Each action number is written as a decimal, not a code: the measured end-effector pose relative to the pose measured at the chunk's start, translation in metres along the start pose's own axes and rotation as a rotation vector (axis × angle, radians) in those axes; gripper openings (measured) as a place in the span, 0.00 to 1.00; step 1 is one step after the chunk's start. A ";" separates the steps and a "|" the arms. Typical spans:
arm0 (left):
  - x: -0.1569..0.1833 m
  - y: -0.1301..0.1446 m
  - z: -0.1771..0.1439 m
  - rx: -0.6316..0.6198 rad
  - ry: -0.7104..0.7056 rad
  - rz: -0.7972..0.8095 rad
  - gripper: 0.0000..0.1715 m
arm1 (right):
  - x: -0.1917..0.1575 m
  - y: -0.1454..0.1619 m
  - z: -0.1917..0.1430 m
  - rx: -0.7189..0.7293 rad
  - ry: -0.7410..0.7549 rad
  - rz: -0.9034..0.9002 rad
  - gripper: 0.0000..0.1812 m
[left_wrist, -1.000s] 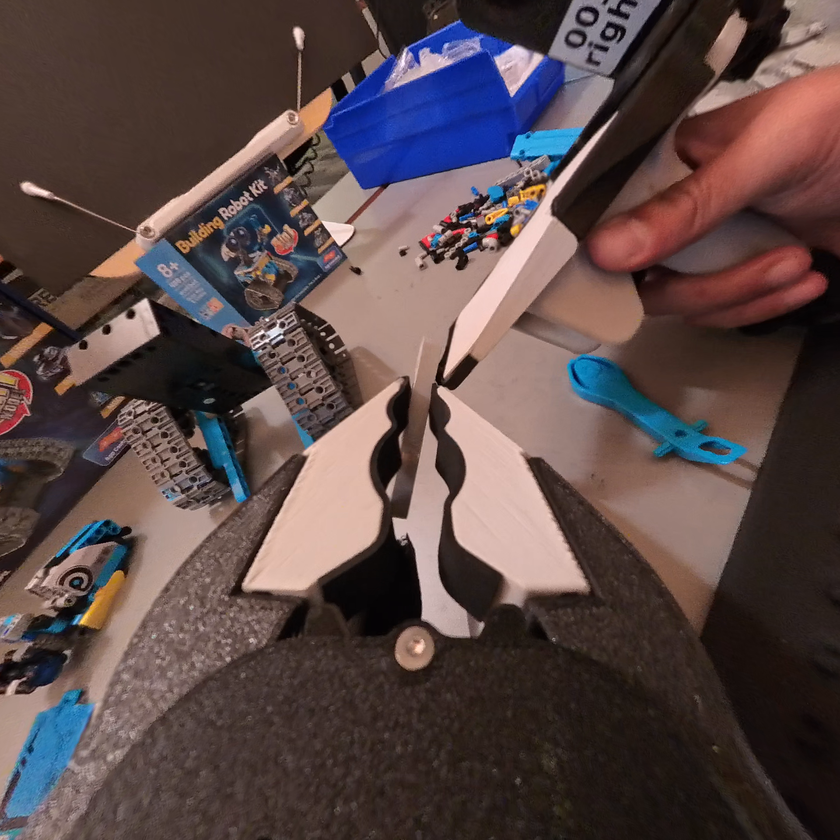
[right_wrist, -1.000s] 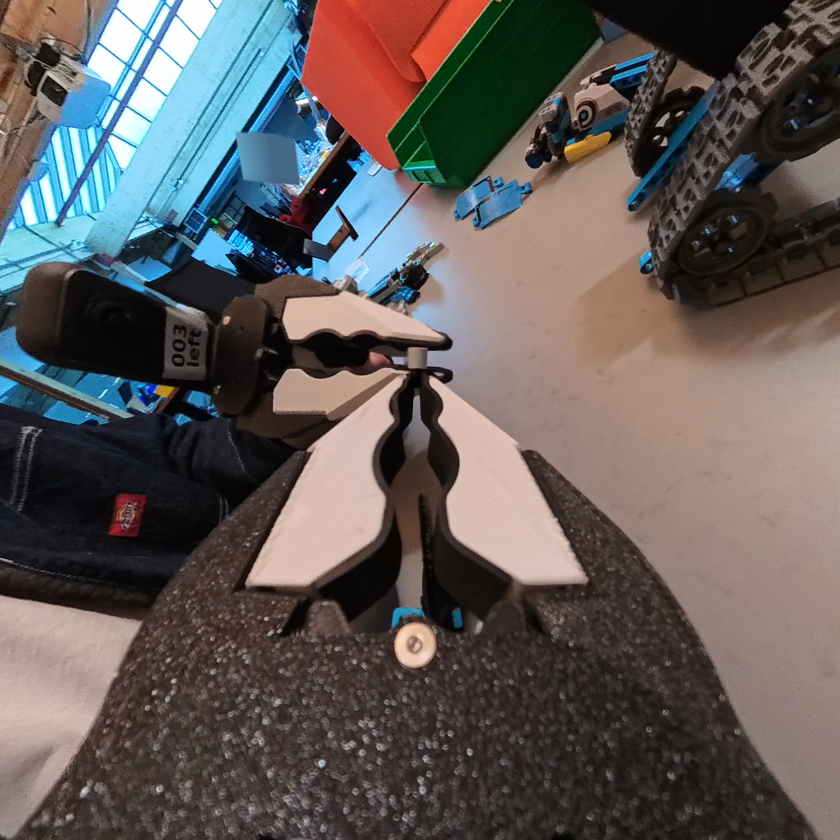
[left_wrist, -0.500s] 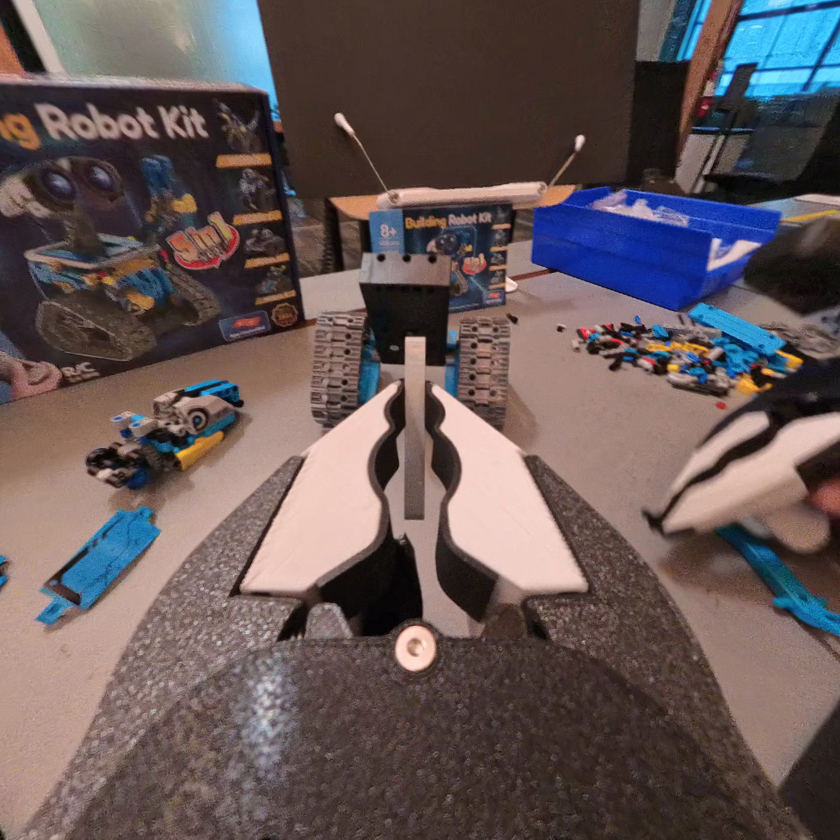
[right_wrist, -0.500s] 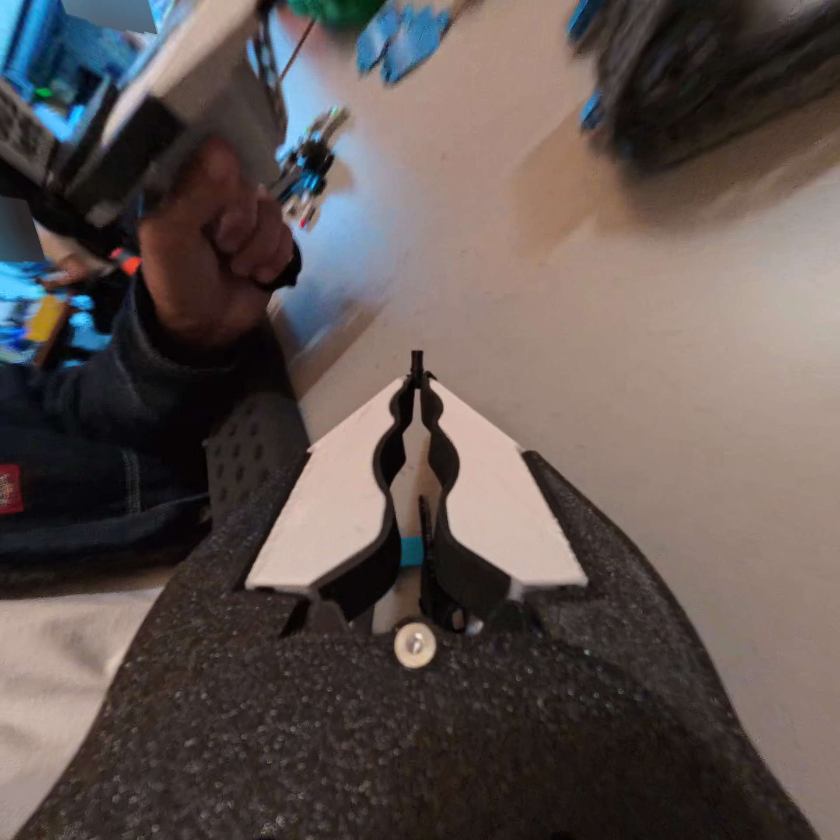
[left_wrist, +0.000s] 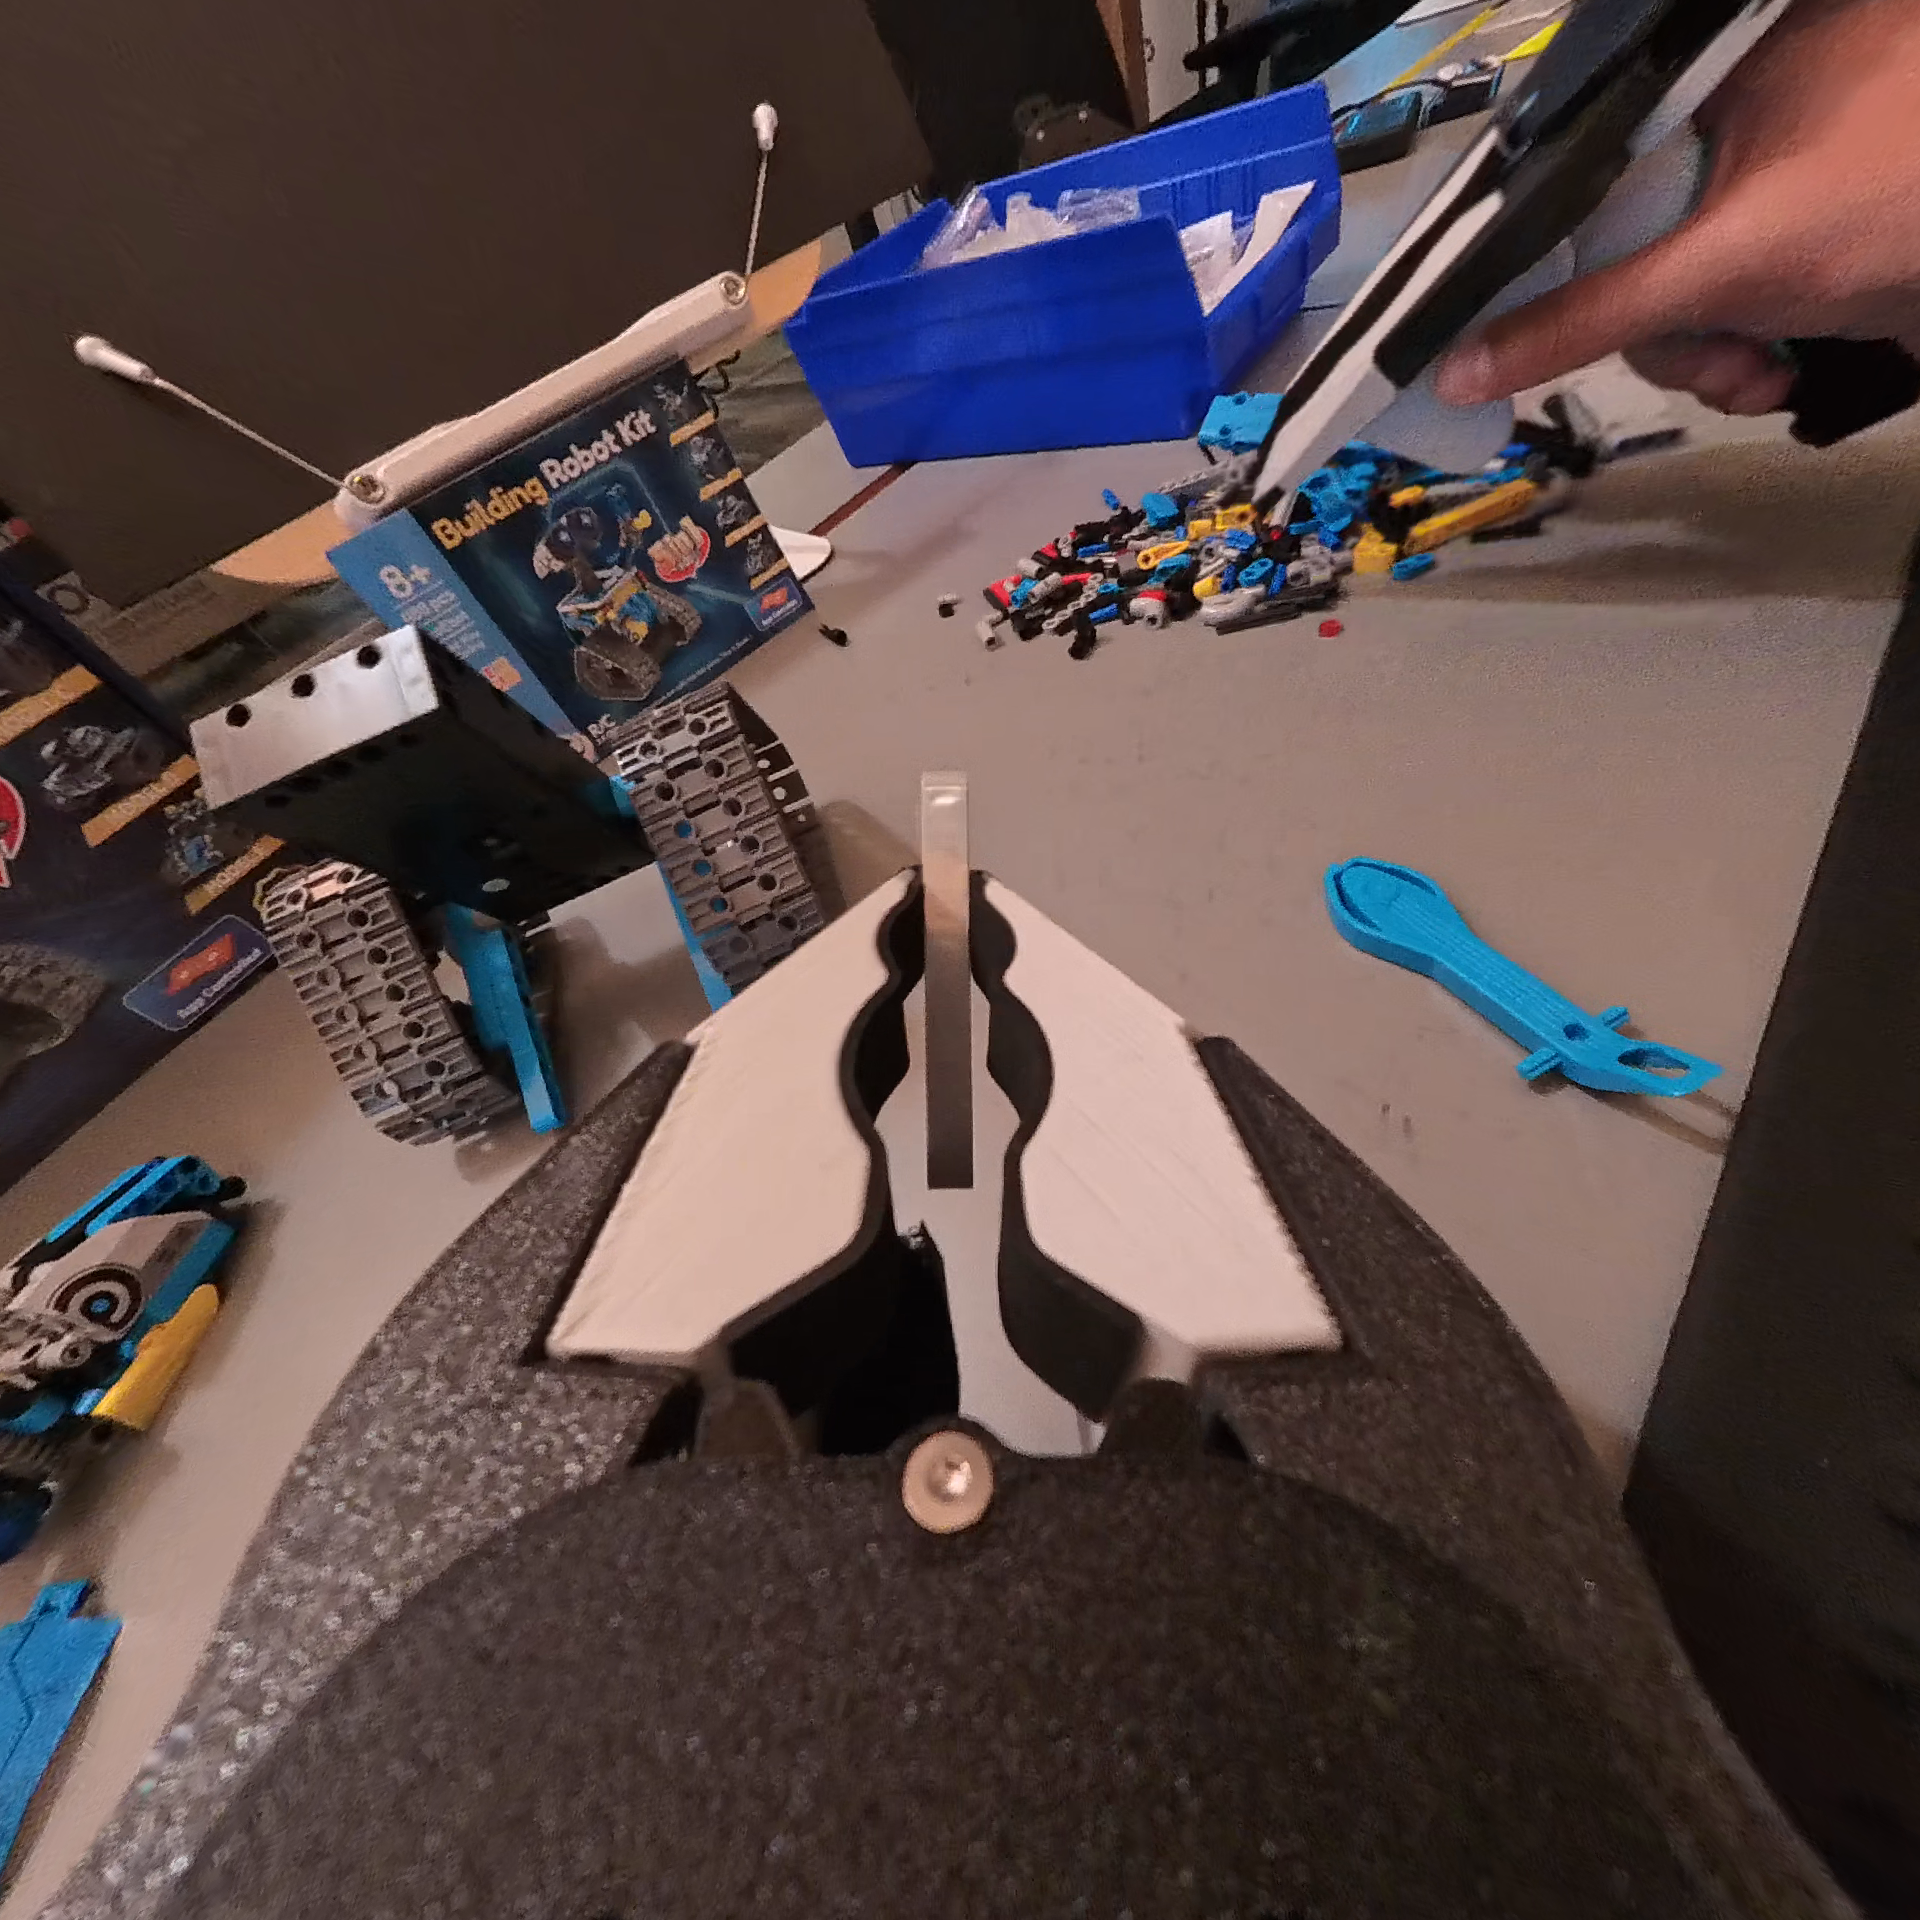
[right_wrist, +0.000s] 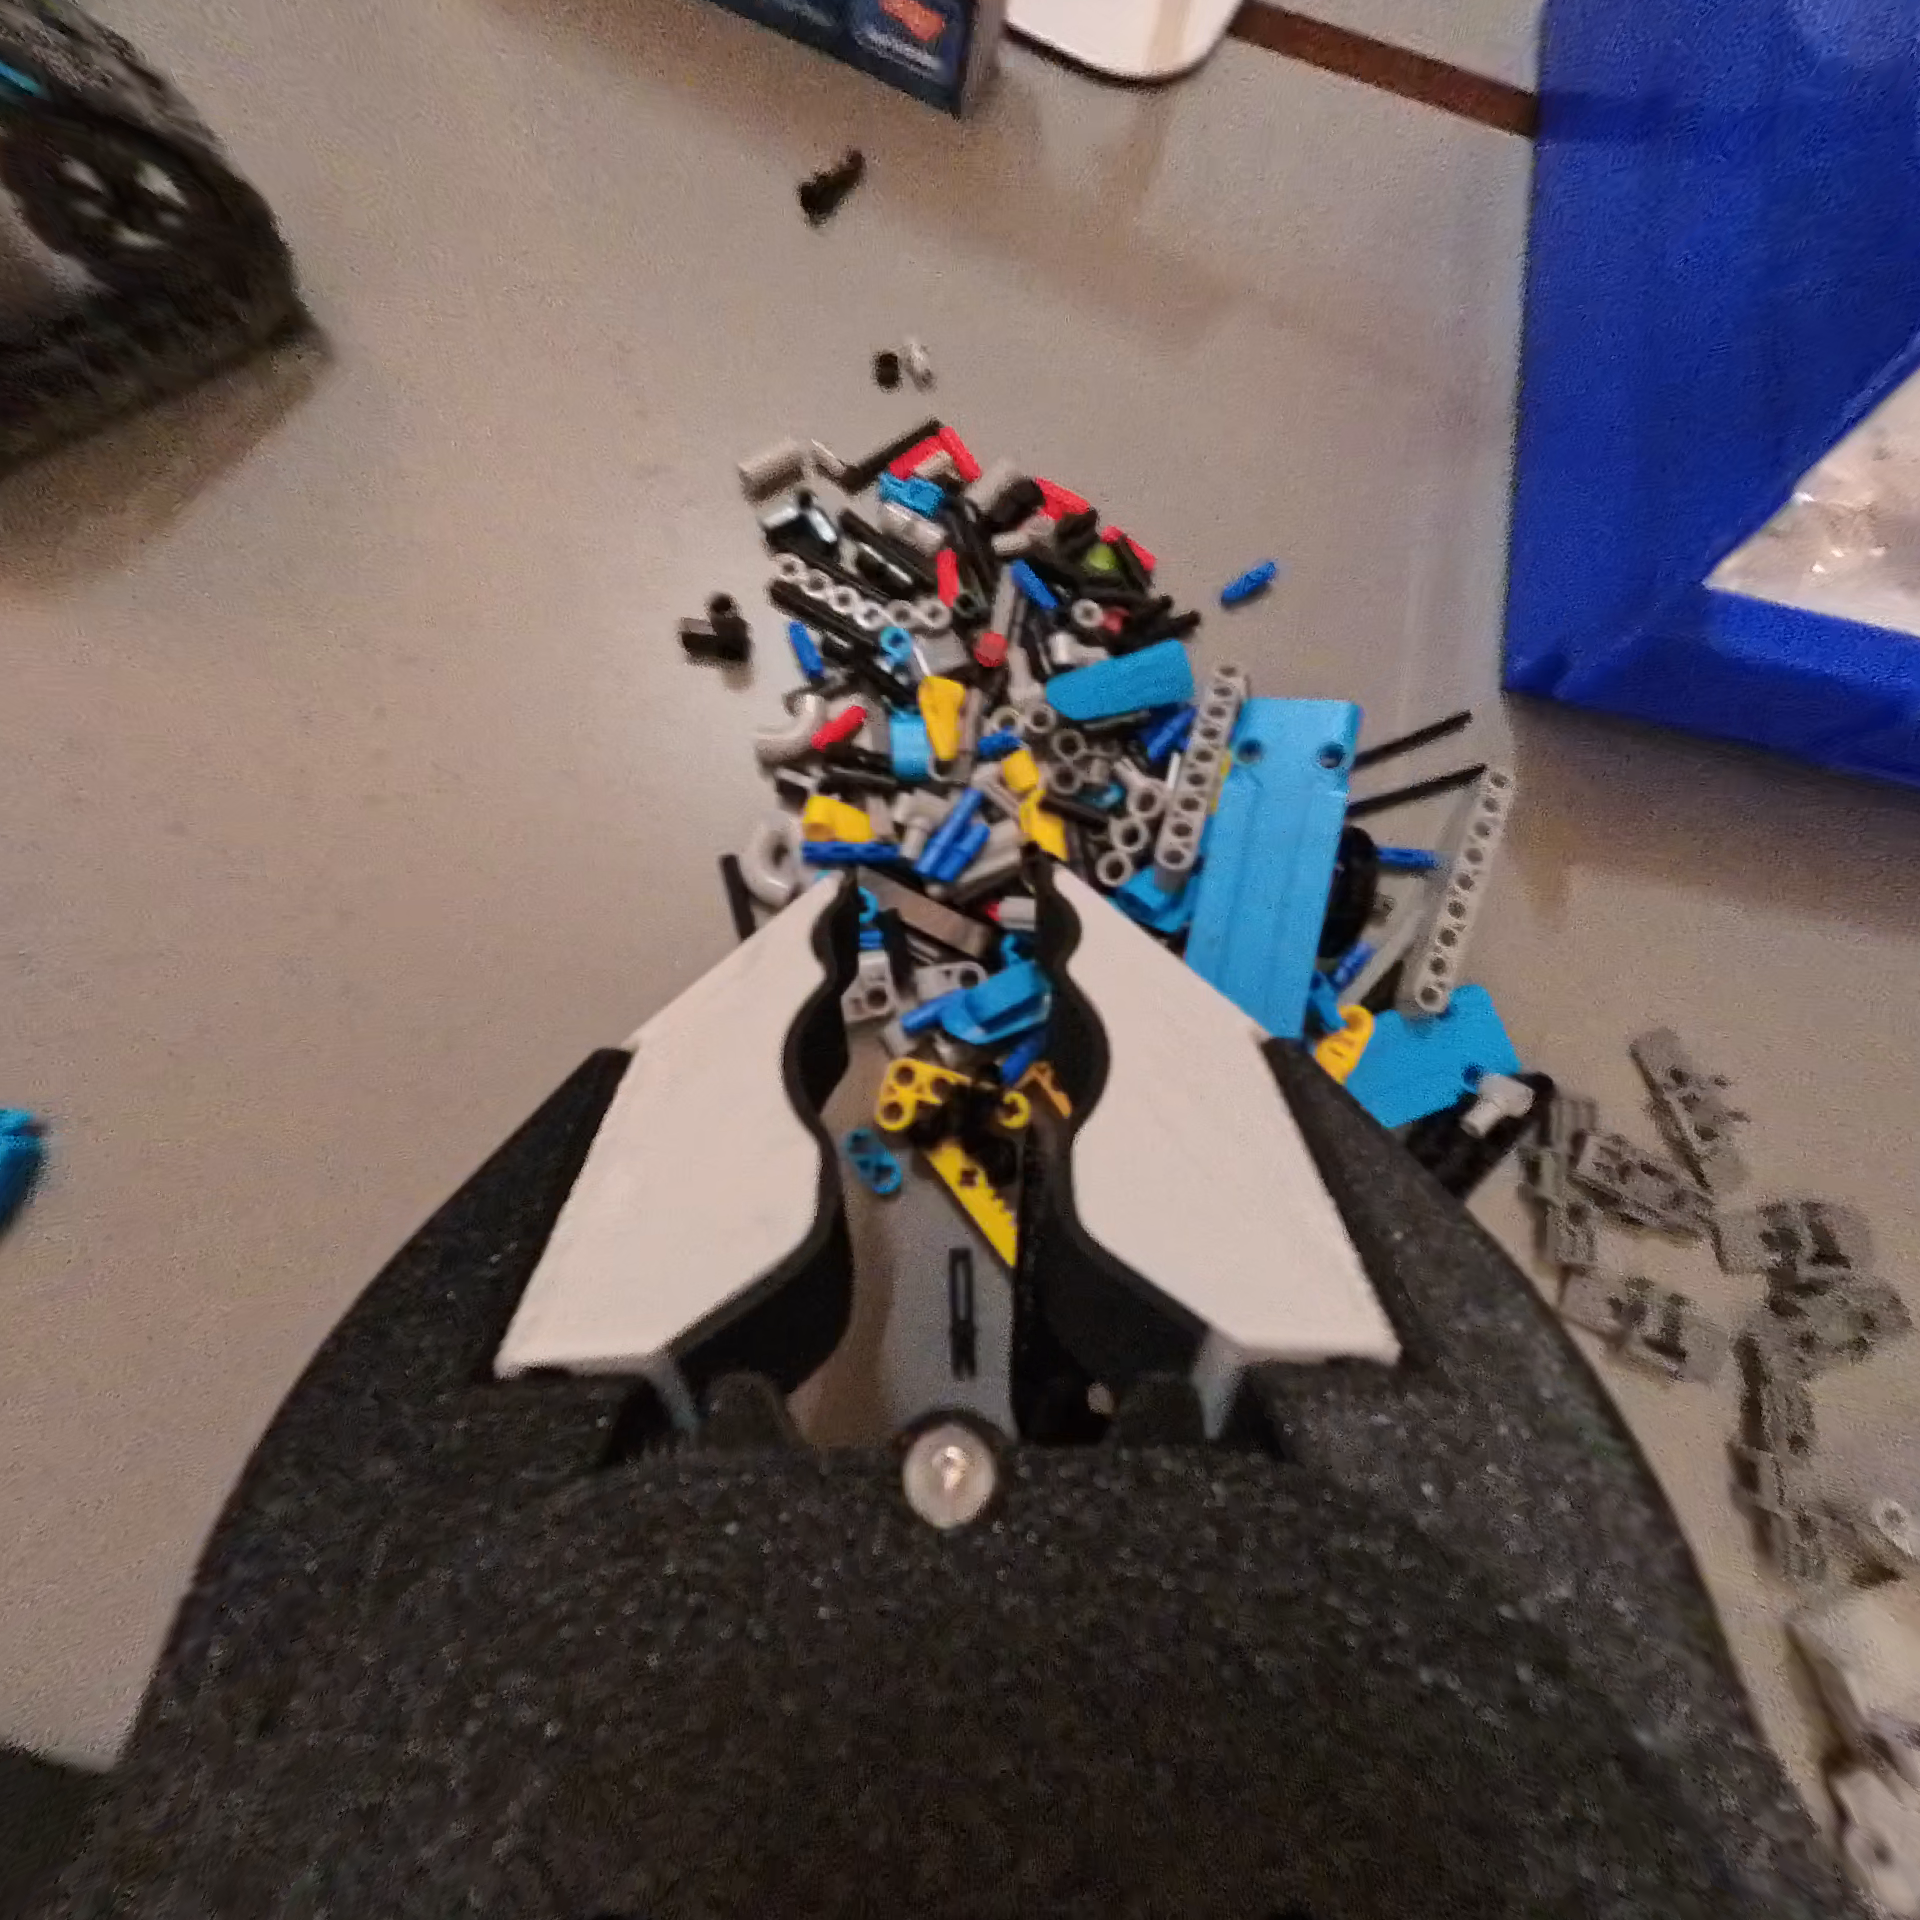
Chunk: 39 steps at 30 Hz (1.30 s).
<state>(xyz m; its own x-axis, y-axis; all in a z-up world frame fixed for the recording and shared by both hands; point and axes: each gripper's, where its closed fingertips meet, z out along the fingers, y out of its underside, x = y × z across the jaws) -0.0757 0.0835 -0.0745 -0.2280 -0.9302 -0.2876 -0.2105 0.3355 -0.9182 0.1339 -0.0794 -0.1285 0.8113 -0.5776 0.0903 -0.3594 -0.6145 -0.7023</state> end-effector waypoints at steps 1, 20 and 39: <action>0.003 -0.002 0.000 0.005 0.005 0.022 0.04 | 0.003 0.003 0.000 -0.002 0.009 -0.007 0.17; 0.022 -0.009 -0.001 0.025 -0.096 0.421 0.04 | -0.261 -0.050 -0.077 0.289 -1.126 0.065 0.03; 0.007 -0.005 -0.002 0.017 -0.097 0.259 0.03 | -0.155 -0.065 -0.043 0.373 -0.710 0.176 0.03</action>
<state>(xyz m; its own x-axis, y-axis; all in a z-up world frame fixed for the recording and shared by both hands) -0.0783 0.0756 -0.0715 -0.1802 -0.8237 -0.5376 -0.1405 0.5625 -0.8148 0.0121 0.0269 -0.0666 0.9010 -0.0946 -0.4235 -0.4331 -0.2553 -0.8644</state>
